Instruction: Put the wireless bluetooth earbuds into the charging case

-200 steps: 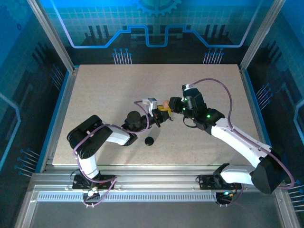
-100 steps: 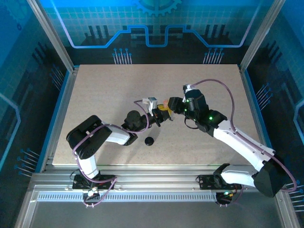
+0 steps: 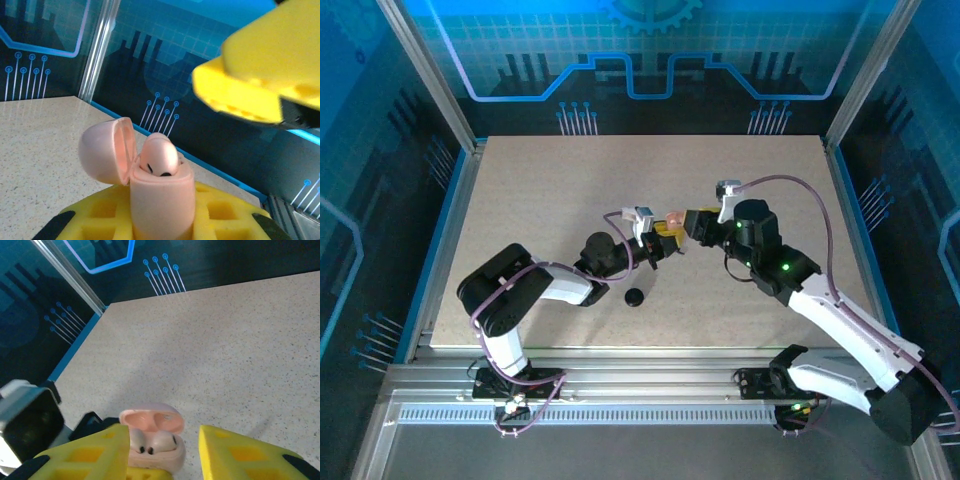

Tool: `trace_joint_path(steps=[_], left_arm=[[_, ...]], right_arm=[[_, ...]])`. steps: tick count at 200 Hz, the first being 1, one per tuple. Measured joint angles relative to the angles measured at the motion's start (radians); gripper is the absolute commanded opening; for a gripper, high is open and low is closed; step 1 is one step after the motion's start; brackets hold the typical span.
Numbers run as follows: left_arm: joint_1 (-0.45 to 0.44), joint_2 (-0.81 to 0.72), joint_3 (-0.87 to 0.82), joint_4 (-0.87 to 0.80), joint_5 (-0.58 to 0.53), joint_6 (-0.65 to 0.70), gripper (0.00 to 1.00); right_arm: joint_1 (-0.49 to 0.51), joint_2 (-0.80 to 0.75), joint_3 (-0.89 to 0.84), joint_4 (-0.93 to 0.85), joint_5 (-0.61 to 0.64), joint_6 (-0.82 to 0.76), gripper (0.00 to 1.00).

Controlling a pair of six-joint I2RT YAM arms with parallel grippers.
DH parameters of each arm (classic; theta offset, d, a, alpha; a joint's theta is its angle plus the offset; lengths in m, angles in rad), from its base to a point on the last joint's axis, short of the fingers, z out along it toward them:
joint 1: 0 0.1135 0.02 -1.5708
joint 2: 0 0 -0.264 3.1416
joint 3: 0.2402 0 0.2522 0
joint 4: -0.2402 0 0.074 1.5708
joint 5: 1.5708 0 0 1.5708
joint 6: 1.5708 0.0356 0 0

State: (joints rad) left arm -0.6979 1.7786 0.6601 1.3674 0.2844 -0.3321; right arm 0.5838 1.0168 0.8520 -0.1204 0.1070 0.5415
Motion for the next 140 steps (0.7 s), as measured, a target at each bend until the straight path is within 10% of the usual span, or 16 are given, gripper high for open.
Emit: trace_joint_path(steps=[140], left_arm=[[0.067, -0.037, -0.034, 0.0, 0.199, 0.09, 0.19]], right_arm=[[-0.228, -0.135, -0.196, 0.109, -0.573, -0.554, 0.48]])
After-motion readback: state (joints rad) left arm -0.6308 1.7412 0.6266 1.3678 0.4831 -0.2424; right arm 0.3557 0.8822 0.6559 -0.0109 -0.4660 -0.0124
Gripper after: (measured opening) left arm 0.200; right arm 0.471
